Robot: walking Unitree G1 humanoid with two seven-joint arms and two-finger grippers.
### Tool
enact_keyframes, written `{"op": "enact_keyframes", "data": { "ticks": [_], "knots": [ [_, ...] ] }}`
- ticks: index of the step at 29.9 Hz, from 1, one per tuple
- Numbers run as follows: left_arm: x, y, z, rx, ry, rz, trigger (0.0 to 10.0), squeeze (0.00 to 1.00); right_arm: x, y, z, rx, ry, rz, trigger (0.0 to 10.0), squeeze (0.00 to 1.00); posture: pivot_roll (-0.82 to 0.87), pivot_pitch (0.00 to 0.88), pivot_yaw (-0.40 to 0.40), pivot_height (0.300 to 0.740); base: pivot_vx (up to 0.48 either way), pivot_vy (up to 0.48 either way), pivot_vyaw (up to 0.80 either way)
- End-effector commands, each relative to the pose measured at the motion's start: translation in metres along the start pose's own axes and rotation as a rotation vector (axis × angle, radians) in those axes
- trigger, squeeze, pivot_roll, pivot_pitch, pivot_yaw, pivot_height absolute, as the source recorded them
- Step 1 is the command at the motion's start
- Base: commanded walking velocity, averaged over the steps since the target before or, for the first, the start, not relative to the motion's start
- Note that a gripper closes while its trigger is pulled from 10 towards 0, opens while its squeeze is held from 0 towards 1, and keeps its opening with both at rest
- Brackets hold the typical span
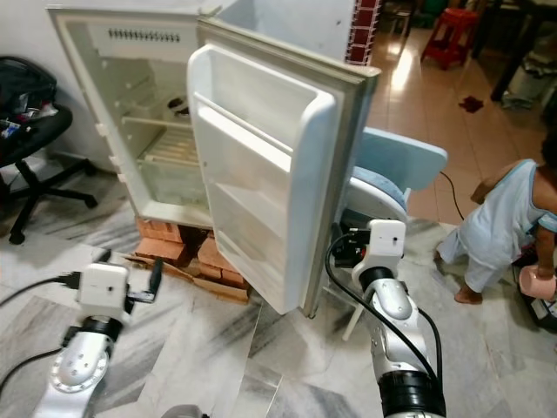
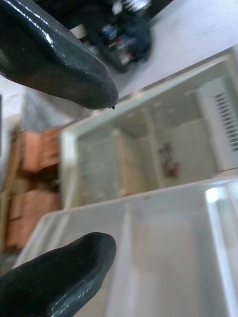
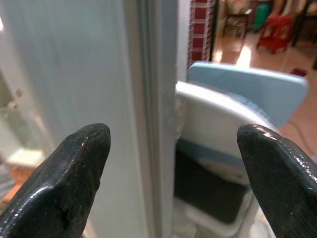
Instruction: Restocking fridge
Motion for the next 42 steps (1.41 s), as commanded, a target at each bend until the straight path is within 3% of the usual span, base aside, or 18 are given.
{"op": "enact_keyframes", "data": {
  "ticks": [1,3,6,13,19,30,31,32,33,37,38,39,42],
  "knots": [
    [0.012,0.0,0.0,-0.006,-0.05,-0.038,10.0,0.0,0.005,-0.007,0.004,-0.034,-0.021,-0.01,10.0,0.0,0.09,0.0,-0.038,0.74,0.0,0.0,0.0],
    [0.009,-0.01,0.001,-0.055,-0.048,-0.045,10.0,0.0,-0.001,-0.006,0.008,-0.032,-0.009,-0.008,10.0,0.0,0.08,0.0,-0.039,0.74,0.0,0.0,0.0],
    [-0.013,-0.017,-0.003,-0.044,0.059,0.088,10.0,0.0,-0.008,0.001,0.006,-0.025,0.01,-0.013,10.0,0.0,0.08,0.0,-0.04,0.74,0.0,0.0,0.0],
    [-0.013,-0.022,-0.011,-0.055,0.077,0.165,10.0,0.0,0.001,0.017,-0.008,0.016,-0.017,-0.022,10.0,0.0,0.08,0.0,-0.033,0.74,0.0,0.0,0.12],
    [-0.011,-0.025,-0.012,-0.069,0.065,0.161,10.0,0.0,0.017,0.02,-0.021,0.013,-0.06,-0.025,10.0,0.0,0.09,0.0,-0.037,0.74,0.041,0.0,0.61],
    [-0.018,-0.027,-0.009,-0.077,0.082,0.184,10.0,0.0,0.003,0.012,-0.013,-0.015,-0.032,-0.02,10.0,0.0,0.09,0.0,-0.034,0.74,0.143,0.0,0.0],
    [-0.018,-0.027,-0.009,-0.085,0.081,0.176,10.0,0.0,0.0,0.01,-0.01,-0.024,-0.029,-0.028,10.0,0.12,0.09,0.0,-0.033,0.74,0.0,0.0,0.0],
    [-0.018,-0.028,-0.009,-0.087,0.082,0.172,10.0,0.0,0.0,0.009,-0.009,-0.027,-0.029,-0.033,10.0,0.75,0.09,0.0,-0.032,0.74,0.0,0.0,0.0],
    [-0.018,-0.028,-0.009,-0.088,0.083,0.172,10.0,0.0,-0.001,0.01,-0.009,-0.023,-0.028,-0.046,10.0,1.0,0.09,0.0,-0.032,0.74,0.0,0.0,0.0],
    [-0.019,-0.028,-0.009,-0.089,0.086,0.172,10.0,0.0,0.0,0.011,-0.011,-0.031,-0.031,-0.034,10.0,1.0,0.09,0.0,-0.033,0.74,0.0,0.0,0.0],
    [-0.019,-0.028,-0.009,-0.089,0.087,0.172,10.0,0.0,0.001,0.011,-0.013,-0.034,-0.031,-0.045,10.0,0.85,0.09,0.0,-0.033,0.74,0.0,0.0,0.0],
    [-0.02,-0.029,-0.009,-0.091,0.091,0.172,10.0,0.0,0.003,0.015,-0.019,-0.033,-0.034,-0.064,10.0,0.0,0.09,0.0,-0.034,0.74,0.0,0.0,0.0],
    [-0.023,-0.031,-0.007,-0.098,0.103,0.166,10.0,0.0,0.007,0.021,-0.025,-0.024,-0.042,-0.078,10.0,0.0,0.09,0.0,-0.035,0.74,0.0,0.0,0.0]
  ]
}}
Point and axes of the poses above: a point about 5 cm out from each wrist's last joint towards the gripper, its own z axis pointing back from the gripper into the wrist, its own x axis along the axis of the wrist's last joint, y = z × x, the point moved 5 cm from there along -z, pointing out of the wrist towards the gripper, and after that the axes turned 12 degrees about -z, right-handed, at the moved point
